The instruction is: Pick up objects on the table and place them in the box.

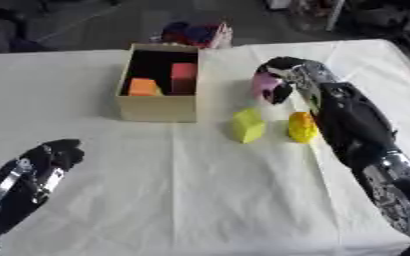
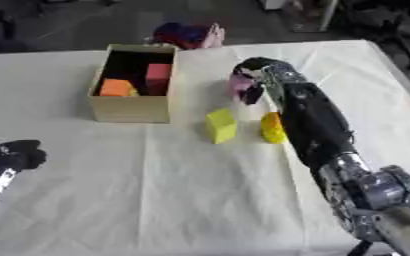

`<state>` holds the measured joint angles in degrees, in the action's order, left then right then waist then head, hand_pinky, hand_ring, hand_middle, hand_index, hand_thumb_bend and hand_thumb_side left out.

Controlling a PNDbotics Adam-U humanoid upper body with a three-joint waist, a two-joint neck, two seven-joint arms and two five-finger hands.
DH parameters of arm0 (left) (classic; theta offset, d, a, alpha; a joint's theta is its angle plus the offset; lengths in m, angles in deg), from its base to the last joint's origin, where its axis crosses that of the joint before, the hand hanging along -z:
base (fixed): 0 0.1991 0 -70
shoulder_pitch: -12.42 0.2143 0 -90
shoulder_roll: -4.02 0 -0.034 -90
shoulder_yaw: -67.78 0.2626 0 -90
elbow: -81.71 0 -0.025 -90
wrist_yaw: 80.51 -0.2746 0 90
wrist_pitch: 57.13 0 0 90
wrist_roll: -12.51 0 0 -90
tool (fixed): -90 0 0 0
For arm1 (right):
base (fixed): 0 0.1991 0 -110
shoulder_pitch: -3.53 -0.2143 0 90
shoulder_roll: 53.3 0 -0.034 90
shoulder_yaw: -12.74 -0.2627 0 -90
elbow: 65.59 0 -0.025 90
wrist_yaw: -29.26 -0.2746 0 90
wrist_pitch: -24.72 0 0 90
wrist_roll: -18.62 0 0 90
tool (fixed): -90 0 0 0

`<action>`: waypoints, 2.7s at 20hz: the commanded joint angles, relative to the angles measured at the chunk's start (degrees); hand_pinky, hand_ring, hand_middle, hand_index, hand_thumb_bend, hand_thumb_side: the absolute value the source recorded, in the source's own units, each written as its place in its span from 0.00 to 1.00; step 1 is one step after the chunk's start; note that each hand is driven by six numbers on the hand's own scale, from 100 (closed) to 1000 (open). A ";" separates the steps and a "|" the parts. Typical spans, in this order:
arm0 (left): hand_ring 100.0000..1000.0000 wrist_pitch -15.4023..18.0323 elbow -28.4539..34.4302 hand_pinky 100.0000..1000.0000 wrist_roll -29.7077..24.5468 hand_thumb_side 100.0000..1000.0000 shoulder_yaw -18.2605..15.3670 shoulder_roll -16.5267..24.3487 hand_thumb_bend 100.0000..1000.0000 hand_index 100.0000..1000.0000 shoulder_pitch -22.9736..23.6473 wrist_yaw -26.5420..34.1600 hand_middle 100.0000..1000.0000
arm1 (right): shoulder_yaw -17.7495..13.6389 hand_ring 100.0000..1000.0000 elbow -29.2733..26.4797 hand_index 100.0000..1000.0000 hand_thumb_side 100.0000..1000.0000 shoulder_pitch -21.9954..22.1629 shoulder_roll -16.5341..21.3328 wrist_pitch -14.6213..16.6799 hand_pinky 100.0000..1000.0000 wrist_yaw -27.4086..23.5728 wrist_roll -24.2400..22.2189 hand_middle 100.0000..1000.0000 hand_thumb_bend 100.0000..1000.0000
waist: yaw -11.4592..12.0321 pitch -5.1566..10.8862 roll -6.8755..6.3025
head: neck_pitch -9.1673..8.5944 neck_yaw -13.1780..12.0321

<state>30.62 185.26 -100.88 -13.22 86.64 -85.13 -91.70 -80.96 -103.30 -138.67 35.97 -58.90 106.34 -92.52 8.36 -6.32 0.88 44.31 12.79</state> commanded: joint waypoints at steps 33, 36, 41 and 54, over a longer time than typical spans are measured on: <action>0.73 -0.03 0.85 0.80 -0.11 0.73 -0.14 0.23 0.00 0.83 0.02 -0.02 0.65 | 11.60 0.86 -18.94 1.00 0.63 -7.05 -8.70 8.70 0.86 -3.75 5.24 0.93 0.16 | 0.71 0.92 -0.27 | -0.19 1.60; 0.73 0.01 0.87 0.80 -0.15 0.73 -0.13 0.16 0.00 0.83 0.01 -0.07 0.65 | 11.70 0.86 -21.00 1.00 0.54 -6.38 -7.43 10.05 0.87 -3.96 4.14 0.94 0.13 | 0.38 0.97 -0.18 | -0.19 1.40; 0.73 -0.04 0.84 0.80 0.28 0.72 -0.58 0.65 0.00 0.83 0.17 -0.36 0.65 | 11.65 0.85 -29.55 1.00 0.37 -1.41 0.32 12.98 0.89 -14.96 0.39 0.91 0.00 | -0.36 1.04 0.35 | -0.19 0.34; 0.73 0.23 0.96 0.81 0.72 0.51 -1.49 1.46 0.00 0.84 0.37 -1.24 0.66 | 3.58 0.85 -52.93 0.98 0.30 26.97 16.32 8.26 0.91 -34.46 -9.48 0.87 0.00 | -2.35 1.09 1.53 | -0.19 -2.09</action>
<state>30.67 185.21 -100.33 -14.13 86.96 -84.43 -92.75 -75.88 -154.10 -111.19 50.09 -49.87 73.24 -101.69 6.03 -6.26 1.57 44.31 10.90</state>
